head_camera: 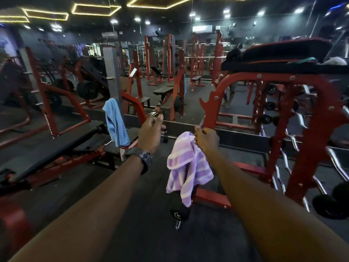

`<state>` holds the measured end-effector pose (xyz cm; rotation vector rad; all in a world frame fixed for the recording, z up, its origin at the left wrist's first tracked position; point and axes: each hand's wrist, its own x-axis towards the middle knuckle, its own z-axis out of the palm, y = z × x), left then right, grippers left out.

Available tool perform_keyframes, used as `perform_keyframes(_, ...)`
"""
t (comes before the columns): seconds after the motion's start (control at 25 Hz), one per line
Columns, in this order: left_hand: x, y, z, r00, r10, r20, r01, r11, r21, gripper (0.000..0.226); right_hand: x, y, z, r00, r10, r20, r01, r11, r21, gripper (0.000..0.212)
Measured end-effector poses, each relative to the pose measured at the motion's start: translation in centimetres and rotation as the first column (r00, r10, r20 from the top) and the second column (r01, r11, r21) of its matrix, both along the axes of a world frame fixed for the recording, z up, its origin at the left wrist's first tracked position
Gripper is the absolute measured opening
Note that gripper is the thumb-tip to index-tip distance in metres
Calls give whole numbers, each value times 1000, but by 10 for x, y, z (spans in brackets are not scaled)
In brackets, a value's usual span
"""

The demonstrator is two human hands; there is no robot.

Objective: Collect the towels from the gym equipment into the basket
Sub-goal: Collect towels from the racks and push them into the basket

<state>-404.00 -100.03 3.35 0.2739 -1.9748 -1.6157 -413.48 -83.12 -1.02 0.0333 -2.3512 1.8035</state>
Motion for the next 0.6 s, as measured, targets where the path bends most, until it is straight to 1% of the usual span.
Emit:
perform_keyframes(0.12, -64, -27, -14, 1000, -7, 12, 7, 1000, -18, 31, -58, -26, -12, 1000, -4, 13, 2, 993, 115, 46)
perform_keyframes(0.2, -115, -46, -26, 999, -39, 23, 39, 999, -8, 32, -96, -42, -27, 1000, -24, 17, 21, 982, 187, 46)
perform_keyframes(0.32, -186, -71, -43, 994, -93, 54, 94, 996, -5, 39, -146, -66, -50, 998, -53, 26, 44, 963, 265, 45)
perform_keyframes(0.44, -236, -82, -61, 988, -109, 110, 113, 993, -27, 37, -186, -79, -65, 996, -67, 57, 44, 940, 340, 43)
perform_keyframes(0.52, -268, -86, -71, 980, -133, 146, 139, 990, -36, 35, -210, -85, -79, 996, -92, 18, 73, 880, 470, 41)
perform_keyframes(0.56, -283, -87, -75, 977, -149, 153, 155, 987, -30, 35, -220, -88, -90, 995, -96, -9, 85, 828, 554, 43)
perform_keyframes(0.6, -297, -89, -78, 976, -152, 154, 158, 987, -26, 34, -228, -92, -101, 997, -73, 6, 52, 762, 645, 55)
